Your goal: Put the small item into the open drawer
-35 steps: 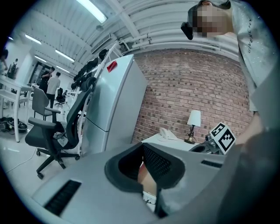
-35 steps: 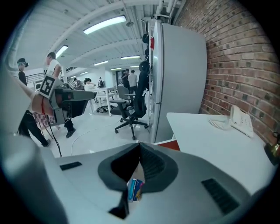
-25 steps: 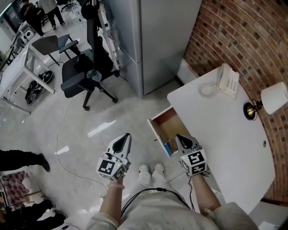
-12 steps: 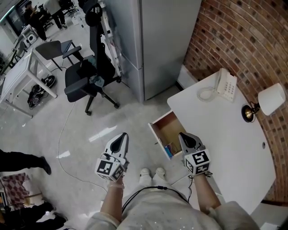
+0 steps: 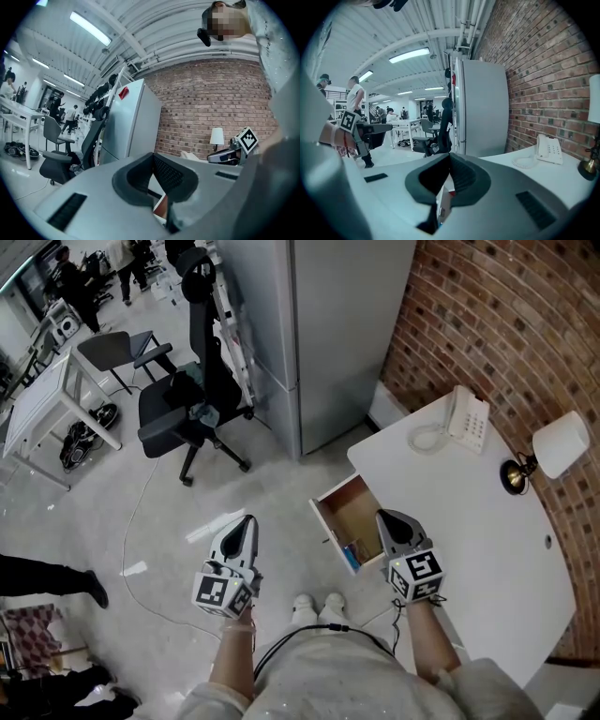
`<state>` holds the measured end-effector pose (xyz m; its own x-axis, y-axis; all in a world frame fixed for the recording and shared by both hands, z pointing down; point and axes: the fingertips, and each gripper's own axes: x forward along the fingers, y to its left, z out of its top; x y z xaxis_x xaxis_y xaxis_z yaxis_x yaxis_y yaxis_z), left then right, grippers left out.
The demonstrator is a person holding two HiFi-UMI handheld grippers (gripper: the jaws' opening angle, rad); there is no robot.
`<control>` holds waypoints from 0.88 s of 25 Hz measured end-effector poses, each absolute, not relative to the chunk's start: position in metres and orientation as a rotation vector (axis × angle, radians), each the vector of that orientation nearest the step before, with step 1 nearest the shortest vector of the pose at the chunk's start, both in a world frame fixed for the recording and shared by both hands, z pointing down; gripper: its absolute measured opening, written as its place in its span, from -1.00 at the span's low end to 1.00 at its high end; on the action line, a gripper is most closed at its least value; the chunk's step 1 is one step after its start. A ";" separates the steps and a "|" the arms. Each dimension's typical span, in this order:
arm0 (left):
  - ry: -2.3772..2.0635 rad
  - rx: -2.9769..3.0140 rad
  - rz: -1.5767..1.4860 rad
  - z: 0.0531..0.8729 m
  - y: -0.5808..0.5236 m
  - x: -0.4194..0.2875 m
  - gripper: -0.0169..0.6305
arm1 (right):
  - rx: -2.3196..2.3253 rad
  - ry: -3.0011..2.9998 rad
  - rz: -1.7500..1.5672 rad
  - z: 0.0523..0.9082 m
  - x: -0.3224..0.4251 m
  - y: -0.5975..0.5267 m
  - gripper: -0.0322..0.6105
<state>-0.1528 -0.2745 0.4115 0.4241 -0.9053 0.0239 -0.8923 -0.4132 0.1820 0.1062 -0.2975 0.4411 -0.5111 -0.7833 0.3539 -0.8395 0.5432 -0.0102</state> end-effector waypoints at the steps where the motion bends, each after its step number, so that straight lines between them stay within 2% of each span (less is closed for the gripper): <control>1: -1.607 2.506 -0.121 0.410 -0.274 -0.155 -0.93 | 1.347 -2.482 0.255 0.439 0.106 -0.298 -0.89; 22: -1.740 2.497 -0.188 0.378 -0.270 -0.186 -0.93 | 1.375 -2.541 0.203 0.413 0.099 -0.299 -0.89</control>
<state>-0.1858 -0.2702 0.3784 0.3426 -0.9382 -0.0479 -0.9268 -0.3459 0.1463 0.0987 -0.2992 0.4133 -0.5260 -0.8036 0.2783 -0.8376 0.5462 -0.0058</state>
